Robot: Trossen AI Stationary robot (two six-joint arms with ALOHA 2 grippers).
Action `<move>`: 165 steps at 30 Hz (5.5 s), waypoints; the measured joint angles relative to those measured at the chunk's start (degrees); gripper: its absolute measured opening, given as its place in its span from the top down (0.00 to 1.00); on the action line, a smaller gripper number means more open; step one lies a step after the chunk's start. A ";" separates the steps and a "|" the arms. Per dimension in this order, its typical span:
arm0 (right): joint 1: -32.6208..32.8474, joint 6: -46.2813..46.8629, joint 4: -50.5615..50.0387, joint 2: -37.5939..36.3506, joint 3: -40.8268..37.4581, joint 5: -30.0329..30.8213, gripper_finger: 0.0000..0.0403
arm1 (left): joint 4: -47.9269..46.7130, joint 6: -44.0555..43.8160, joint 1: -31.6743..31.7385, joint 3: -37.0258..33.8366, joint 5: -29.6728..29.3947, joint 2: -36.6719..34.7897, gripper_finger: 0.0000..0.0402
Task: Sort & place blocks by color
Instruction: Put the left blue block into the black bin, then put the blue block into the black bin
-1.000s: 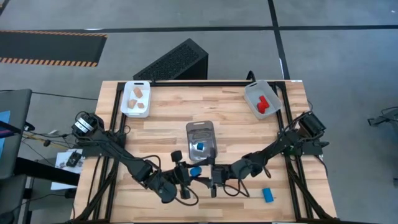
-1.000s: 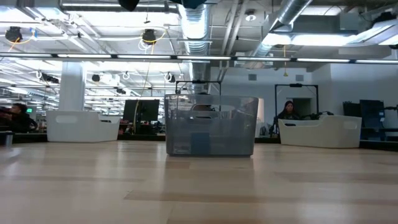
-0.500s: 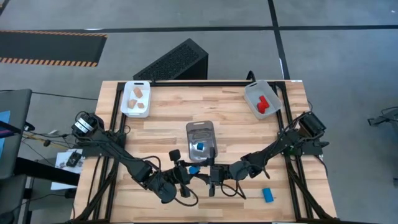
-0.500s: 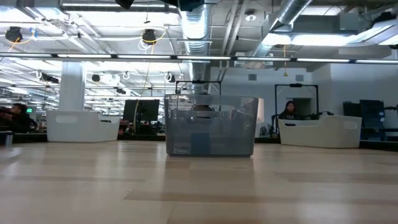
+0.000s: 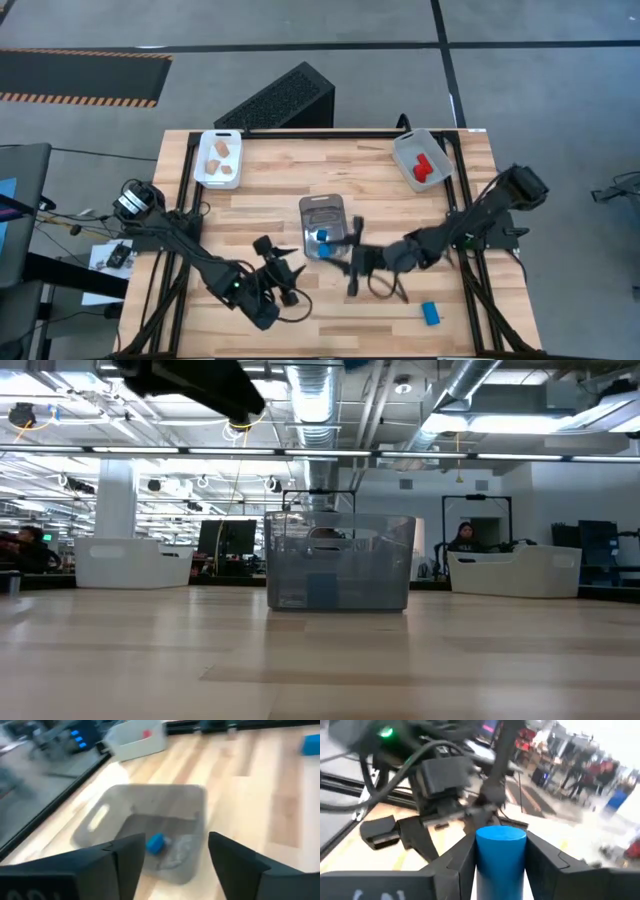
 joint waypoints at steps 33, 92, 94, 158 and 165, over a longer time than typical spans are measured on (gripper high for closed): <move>-26.55 20.17 -33.42 22.07 11.94 -31.52 0.64 | -15.76 -16.46 0.21 -0.02 1.04 -0.08 0.40; 23.37 90.83 -73.09 -30.88 -13.37 -45.88 0.37 | 46.99 55.03 24.96 43.42 68.29 42.79 0.40; 25.34 96.89 -74.53 -29.57 -13.37 -50.87 0.37 | 48.28 49.06 25.04 47.99 65.92 46.17 0.40; 36.77 85.99 -55.26 -4.56 -13.32 -22.84 0.37 | 14.97 42.27 14.35 68.49 21.92 51.48 0.40; 35.76 87.22 -59.14 -5.68 -11.13 -17.80 0.37 | 5.52 37.88 14.41 68.50 16.60 49.53 0.40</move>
